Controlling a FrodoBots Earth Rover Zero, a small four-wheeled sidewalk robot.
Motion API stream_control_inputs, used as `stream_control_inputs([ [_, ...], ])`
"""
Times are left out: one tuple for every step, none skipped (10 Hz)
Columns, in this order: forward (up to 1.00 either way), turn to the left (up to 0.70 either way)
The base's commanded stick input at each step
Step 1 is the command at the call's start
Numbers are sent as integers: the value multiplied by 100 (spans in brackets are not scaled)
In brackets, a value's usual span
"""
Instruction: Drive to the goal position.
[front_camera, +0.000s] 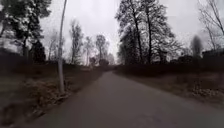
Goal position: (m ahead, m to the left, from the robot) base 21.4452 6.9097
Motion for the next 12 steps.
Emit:
stream_control_inputs([
  [70, 0],
  [70, 0],
  [70, 0],
  [70, 0],
  [70, 0],
  [70, 0],
  [70, 0],
  [70, 0],
  [70, 0],
  [70, 0],
  [70, 0],
  [70, 0],
])
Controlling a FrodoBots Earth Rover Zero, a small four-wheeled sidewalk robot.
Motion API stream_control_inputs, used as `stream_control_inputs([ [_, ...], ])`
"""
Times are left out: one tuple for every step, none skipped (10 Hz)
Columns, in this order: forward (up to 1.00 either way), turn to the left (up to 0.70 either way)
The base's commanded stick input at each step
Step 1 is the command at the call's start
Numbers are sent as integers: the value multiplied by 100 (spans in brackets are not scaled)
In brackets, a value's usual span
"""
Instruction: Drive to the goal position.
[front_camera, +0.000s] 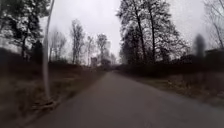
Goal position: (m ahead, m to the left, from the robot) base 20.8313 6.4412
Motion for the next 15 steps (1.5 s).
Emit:
stream_control_inputs([
  [70, 0],
  [70, 0],
  [70, 1],
  [70, 6],
  [70, 13],
  [70, 14],
  [70, 14],
  [70, 13],
  [70, 2],
  [70, 0],
  [70, 0],
  [70, 0],
  [70, 0],
  [70, 0],
  [70, 0],
])
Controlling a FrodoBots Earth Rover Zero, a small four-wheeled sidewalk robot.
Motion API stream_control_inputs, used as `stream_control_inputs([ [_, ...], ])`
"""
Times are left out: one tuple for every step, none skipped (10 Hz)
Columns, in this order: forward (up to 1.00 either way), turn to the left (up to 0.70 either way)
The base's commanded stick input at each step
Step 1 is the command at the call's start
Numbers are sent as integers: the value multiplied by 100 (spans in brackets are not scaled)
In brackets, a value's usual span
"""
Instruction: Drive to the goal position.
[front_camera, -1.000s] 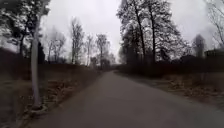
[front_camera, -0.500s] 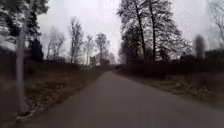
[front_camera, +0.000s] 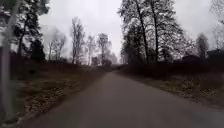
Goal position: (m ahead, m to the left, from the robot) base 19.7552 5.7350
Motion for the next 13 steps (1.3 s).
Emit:
stream_control_inputs([
  [70, 0],
  [70, 0],
  [70, 0],
  [70, 2],
  [70, 4],
  [70, 7],
  [70, 10],
  [70, 14],
  [70, 14],
  [70, 12],
  [70, 7],
  [70, 2],
  [70, 0],
])
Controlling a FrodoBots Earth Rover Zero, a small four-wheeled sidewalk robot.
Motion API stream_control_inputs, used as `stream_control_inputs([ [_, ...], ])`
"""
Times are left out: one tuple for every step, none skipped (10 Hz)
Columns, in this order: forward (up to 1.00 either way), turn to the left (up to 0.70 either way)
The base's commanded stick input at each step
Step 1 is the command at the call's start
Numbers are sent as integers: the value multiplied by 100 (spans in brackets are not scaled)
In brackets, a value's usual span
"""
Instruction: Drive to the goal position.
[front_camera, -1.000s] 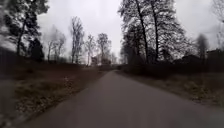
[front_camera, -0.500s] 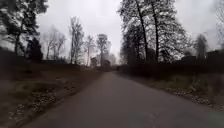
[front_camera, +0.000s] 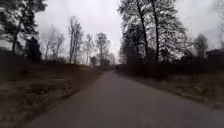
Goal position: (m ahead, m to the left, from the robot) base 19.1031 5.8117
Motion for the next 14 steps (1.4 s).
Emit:
stream_control_inputs([
  [70, 0],
  [70, 0],
  [70, 0],
  [70, 0],
  [70, 0],
  [70, 0],
  [70, 0],
  [70, 2],
  [70, 6],
  [70, 12],
  [70, 14],
  [70, 13],
  [70, 6],
  [70, 0],
])
